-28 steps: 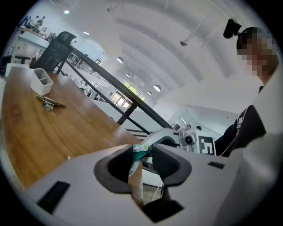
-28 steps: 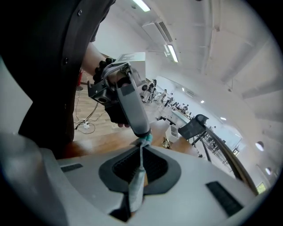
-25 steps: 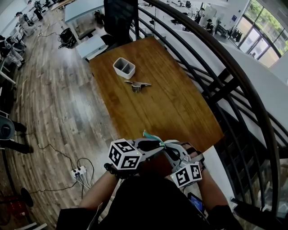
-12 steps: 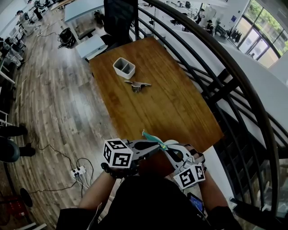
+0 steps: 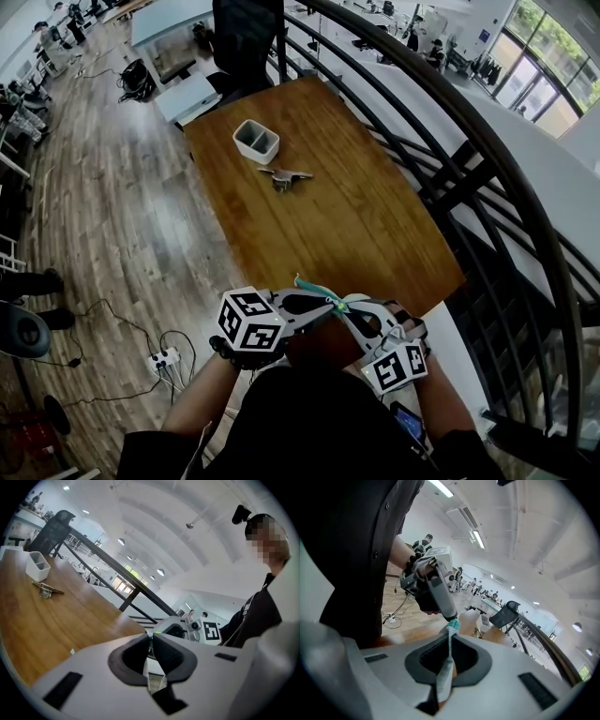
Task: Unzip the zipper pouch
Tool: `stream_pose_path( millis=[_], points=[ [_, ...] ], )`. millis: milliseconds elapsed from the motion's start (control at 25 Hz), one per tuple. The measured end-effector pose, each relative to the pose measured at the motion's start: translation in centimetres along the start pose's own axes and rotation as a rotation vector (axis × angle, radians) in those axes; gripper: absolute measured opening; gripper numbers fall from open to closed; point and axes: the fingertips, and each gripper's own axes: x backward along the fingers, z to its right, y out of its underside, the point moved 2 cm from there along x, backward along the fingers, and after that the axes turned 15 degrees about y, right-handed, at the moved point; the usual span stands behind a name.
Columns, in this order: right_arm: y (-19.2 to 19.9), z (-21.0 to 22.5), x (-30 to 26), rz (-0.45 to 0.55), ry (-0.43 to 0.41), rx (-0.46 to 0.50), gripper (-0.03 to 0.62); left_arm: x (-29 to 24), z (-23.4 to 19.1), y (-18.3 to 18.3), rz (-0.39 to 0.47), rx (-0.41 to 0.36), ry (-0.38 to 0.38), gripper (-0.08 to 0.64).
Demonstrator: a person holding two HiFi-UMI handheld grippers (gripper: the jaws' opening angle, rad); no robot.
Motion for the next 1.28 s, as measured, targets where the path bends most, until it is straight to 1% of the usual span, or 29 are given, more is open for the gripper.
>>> stream_pose_path(
  millis=[160, 320, 560, 640, 760, 800, 920, 1040, 1120, 1280],
  points=[
    [0.2, 0.0, 0.1, -0.005, 0.003, 0.026, 0.003, -0.2, 0.0, -0.1, -0.022, 0.015, 0.019, 0.029],
    [0.5, 0.0, 0.2, -0.01, 0.006, 0.038, 0.002, -0.3, -0.1, -0.1, -0.014, 0.027, 0.029, 0.029],
    [0.9, -0.3, 0.3, -0.021, 0.005, 0.024, 0.003, -0.6, 0.0, 0.3, -0.035, 0.027, 0.027, 0.021],
    [1.1, -0.4, 0.3, -0.023, 0.004, 0.005, 0.003, -0.7, 0.0, 0.3, -0.034, 0.025, 0.015, 0.017],
    [1.2, -0.2, 0.1, -0.027, 0.0, -0.051, 0.012, -0.7, -0.1, 0.0, -0.026, 0.025, -0.007, 0.015],
    [1.1, -0.1, 0.1, -0.027, -0.005, -0.077, 0.024, -0.6, -0.2, 0.0, -0.027, 0.021, -0.016, 0.015],
    [0.8, 0.2, 0.2, -0.024, -0.019, -0.153, 0.087, -0.3, -0.5, -0.1, -0.043, -0.002, -0.052, 0.014],
    [0.3, 0.6, 0.3, -0.019, -0.023, -0.204, 0.098, -0.2, -0.6, -0.2, -0.04, 0.0, -0.062, 0.014],
    [0.2, 0.5, 0.3, -0.017, -0.021, -0.222, 0.098, -0.4, -0.6, -0.1, -0.028, 0.014, -0.056, 0.014],
    [0.1, 0.3, 0.2, -0.015, -0.005, -0.225, 0.098, -0.8, -0.5, 0.1, -0.029, 0.017, -0.048, 0.014]
  ],
)
